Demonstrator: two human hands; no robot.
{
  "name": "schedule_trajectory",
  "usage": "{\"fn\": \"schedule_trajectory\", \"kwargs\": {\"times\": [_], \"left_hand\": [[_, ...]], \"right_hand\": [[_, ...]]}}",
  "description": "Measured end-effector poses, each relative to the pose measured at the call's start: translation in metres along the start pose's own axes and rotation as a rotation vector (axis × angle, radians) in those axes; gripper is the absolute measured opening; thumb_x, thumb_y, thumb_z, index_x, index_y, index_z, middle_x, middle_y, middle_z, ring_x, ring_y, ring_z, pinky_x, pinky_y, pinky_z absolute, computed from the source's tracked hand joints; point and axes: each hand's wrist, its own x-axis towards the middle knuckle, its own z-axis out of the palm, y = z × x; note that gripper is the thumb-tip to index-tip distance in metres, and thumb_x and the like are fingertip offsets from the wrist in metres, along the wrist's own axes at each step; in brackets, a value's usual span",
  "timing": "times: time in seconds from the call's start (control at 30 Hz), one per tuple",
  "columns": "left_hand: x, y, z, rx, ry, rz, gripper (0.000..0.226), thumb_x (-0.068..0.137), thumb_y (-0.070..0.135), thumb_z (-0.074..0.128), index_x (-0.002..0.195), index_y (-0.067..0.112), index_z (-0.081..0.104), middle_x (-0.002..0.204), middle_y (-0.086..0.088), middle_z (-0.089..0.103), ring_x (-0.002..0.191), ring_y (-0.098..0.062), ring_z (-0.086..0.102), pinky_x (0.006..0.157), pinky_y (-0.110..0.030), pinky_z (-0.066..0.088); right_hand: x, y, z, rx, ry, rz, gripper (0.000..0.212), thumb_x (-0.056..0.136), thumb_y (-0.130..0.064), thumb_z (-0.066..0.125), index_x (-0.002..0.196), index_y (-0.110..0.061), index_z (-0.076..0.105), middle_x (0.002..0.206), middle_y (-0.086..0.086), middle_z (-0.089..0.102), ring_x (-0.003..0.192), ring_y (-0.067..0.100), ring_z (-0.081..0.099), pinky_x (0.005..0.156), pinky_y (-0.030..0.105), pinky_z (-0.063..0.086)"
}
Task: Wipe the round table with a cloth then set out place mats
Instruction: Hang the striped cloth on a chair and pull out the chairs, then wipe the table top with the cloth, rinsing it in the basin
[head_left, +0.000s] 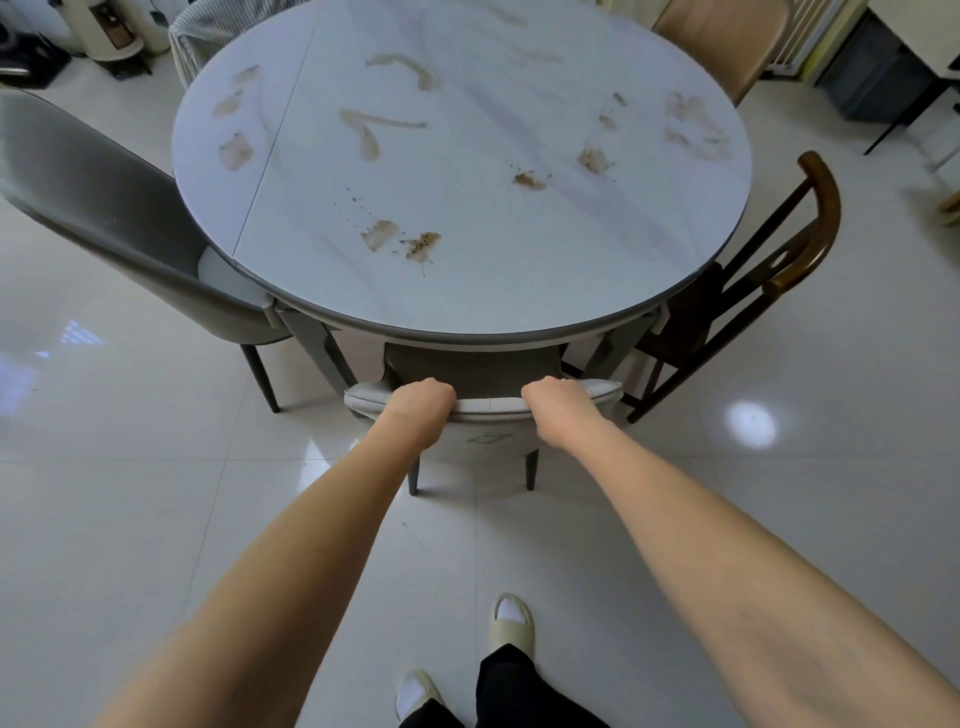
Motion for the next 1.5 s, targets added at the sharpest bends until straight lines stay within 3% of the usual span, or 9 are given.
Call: {"fn": "schedule_trajectory", "kwargs": {"times": [0.13, 0.2, 0.3, 0.43, 0.57, 0.67, 1.03, 1.17, 1.5], "left_hand": [[-0.005, -0.016, 0.001, -0.122, -0.031, 0.059, 0.025, 0.089, 0.010, 0.055, 0.113, 0.015, 0.055, 0.107, -0.008, 0.063, 0.096, -0.027, 0.060, 0.072, -0.033, 0.047], [-0.009, -0.027, -0.006, -0.195, -0.074, 0.058, 0.026, 0.091, 0.025, 0.059, 0.116, 0.018, 0.057, 0.108, -0.002, 0.062, 0.096, -0.024, 0.059, 0.075, -0.033, 0.049], [-0.015, -0.043, -0.019, -0.242, -0.083, 0.052, 0.032, 0.091, 0.039, 0.060, 0.113, 0.016, 0.062, 0.101, -0.001, 0.061, 0.089, -0.019, 0.058, 0.077, -0.031, 0.050], [-0.020, -0.067, -0.039, -0.282, -0.015, -0.029, 0.028, 0.094, 0.034, 0.055, 0.113, 0.015, 0.065, 0.108, -0.003, 0.066, 0.096, -0.019, 0.062, 0.082, -0.031, 0.051], [-0.053, -0.108, -0.046, -0.296, -0.027, -0.175, 0.029, 0.097, 0.026, 0.050, 0.116, 0.010, 0.065, 0.117, -0.007, 0.064, 0.106, -0.024, 0.059, 0.091, -0.034, 0.048], [-0.097, -0.163, -0.030, -0.297, -0.071, -0.341, 0.031, 0.097, 0.024, 0.049, 0.121, 0.010, 0.063, 0.125, -0.009, 0.060, 0.114, -0.028, 0.055, 0.097, -0.036, 0.045], [-0.245, -0.368, 0.052, -0.346, -0.030, -0.769, 0.027, 0.097, 0.022, 0.046, 0.114, 0.012, 0.065, 0.118, -0.008, 0.061, 0.102, -0.029, 0.061, 0.079, -0.035, 0.050], [-0.305, -0.438, 0.062, -0.392, -0.062, -0.835, 0.027, 0.097, 0.018, 0.046, 0.114, 0.009, 0.065, 0.117, -0.008, 0.062, 0.095, -0.028, 0.059, 0.073, -0.032, 0.046], [-0.467, -0.582, 0.119, -0.545, 0.084, -1.222, 0.024, 0.095, 0.021, 0.048, 0.106, 0.010, 0.067, 0.105, -0.009, 0.066, 0.091, -0.028, 0.063, 0.071, -0.034, 0.050]], "right_hand": [[0.003, -0.001, -0.005, 0.148, -0.081, -0.003, 0.008, 0.086, -0.014, 0.060, 0.092, -0.013, 0.055, 0.099, 0.007, 0.063, 0.091, 0.027, 0.059, 0.074, 0.033, 0.040], [0.008, -0.004, -0.017, 0.243, -0.131, -0.039, 0.022, 0.082, -0.024, 0.067, 0.098, -0.010, 0.063, 0.099, 0.007, 0.065, 0.091, 0.027, 0.061, 0.068, 0.032, 0.045], [0.013, -0.017, -0.040, 0.412, -0.146, -0.145, 0.033, 0.084, -0.026, 0.069, 0.112, -0.008, 0.068, 0.108, 0.008, 0.067, 0.100, 0.024, 0.063, 0.086, 0.035, 0.052], [0.026, -0.032, -0.062, 0.454, -0.075, -0.211, 0.028, 0.090, -0.023, 0.063, 0.115, -0.009, 0.068, 0.113, 0.005, 0.066, 0.103, 0.020, 0.060, 0.091, 0.032, 0.050], [0.056, -0.065, -0.077, 0.278, -0.069, -0.308, 0.022, 0.090, -0.021, 0.059, 0.105, -0.010, 0.071, 0.107, 0.007, 0.069, 0.097, 0.022, 0.062, 0.090, 0.038, 0.052], [0.076, -0.126, -0.089, 0.205, -0.091, -0.438, 0.020, 0.090, -0.019, 0.059, 0.101, -0.012, 0.073, 0.102, 0.005, 0.070, 0.092, 0.020, 0.065, 0.087, 0.038, 0.055], [0.131, -0.411, -0.135, -0.116, -0.117, -0.861, 0.020, 0.091, -0.015, 0.053, 0.099, -0.011, 0.071, 0.100, 0.008, 0.069, 0.094, 0.027, 0.064, 0.083, 0.034, 0.052], [0.141, -0.520, -0.153, -0.097, -0.061, -0.954, 0.022, 0.091, -0.014, 0.051, 0.099, -0.013, 0.071, 0.101, 0.007, 0.070, 0.093, 0.027, 0.064, 0.083, 0.037, 0.053], [0.121, -0.806, -0.170, -0.163, -0.013, -1.338, 0.022, 0.091, -0.015, 0.050, 0.101, -0.016, 0.070, 0.102, 0.006, 0.070, 0.094, 0.029, 0.064, 0.081, 0.037, 0.054]]}}
